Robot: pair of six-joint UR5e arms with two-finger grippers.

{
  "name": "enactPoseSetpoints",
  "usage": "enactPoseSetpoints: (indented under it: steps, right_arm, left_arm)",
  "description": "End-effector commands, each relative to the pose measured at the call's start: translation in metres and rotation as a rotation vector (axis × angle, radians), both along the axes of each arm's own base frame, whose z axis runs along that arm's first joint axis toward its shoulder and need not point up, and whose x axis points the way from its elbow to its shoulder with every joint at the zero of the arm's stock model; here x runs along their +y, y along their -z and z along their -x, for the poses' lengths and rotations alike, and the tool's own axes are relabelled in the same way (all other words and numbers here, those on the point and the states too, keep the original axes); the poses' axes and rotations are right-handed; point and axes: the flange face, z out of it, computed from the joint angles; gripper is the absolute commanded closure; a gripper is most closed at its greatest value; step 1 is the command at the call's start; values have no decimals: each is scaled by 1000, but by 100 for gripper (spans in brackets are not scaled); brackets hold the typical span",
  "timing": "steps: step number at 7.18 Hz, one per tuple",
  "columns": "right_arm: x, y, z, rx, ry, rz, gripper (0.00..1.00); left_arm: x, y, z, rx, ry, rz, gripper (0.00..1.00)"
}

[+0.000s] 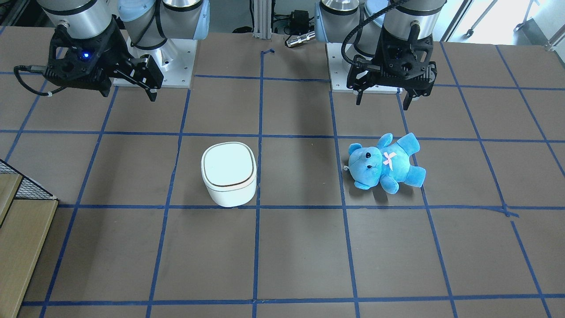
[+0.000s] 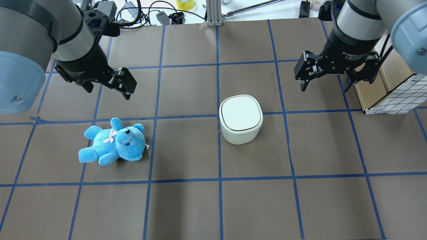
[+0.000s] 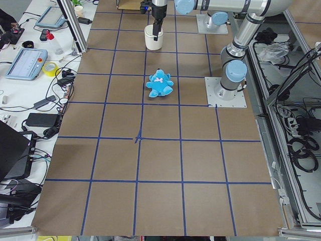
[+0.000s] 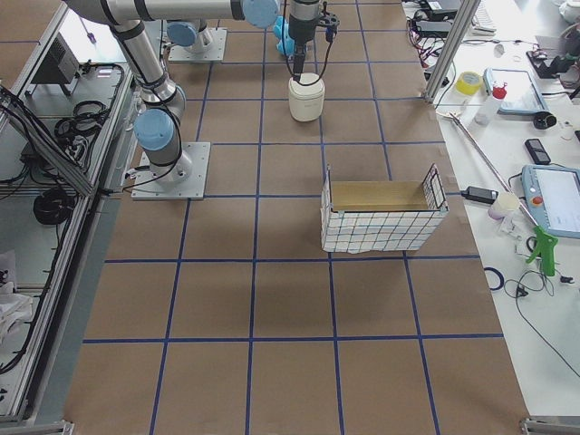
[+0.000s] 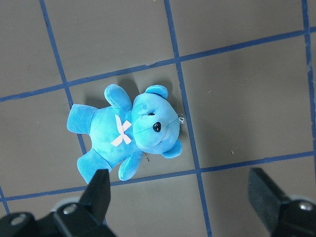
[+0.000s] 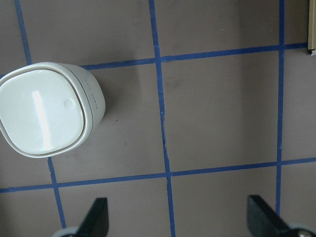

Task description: Open trash can with right arm

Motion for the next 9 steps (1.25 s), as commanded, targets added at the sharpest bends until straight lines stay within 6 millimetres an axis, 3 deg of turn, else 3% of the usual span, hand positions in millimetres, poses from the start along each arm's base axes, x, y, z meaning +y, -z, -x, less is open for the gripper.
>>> enactPoseSetpoints:
  steps: [1, 8, 9]
  right_arm:
    - [0, 0, 0, -3, 0, 1, 0]
    - [0, 1, -1, -6, 3, 0, 0]
    - [0, 1, -3, -7, 5, 1, 6]
  left_arm:
    - [0, 0, 0, 0, 0, 0, 0]
    - [0, 0, 0, 0, 0, 0, 0]
    - [0, 0, 0, 0, 0, 0, 0]
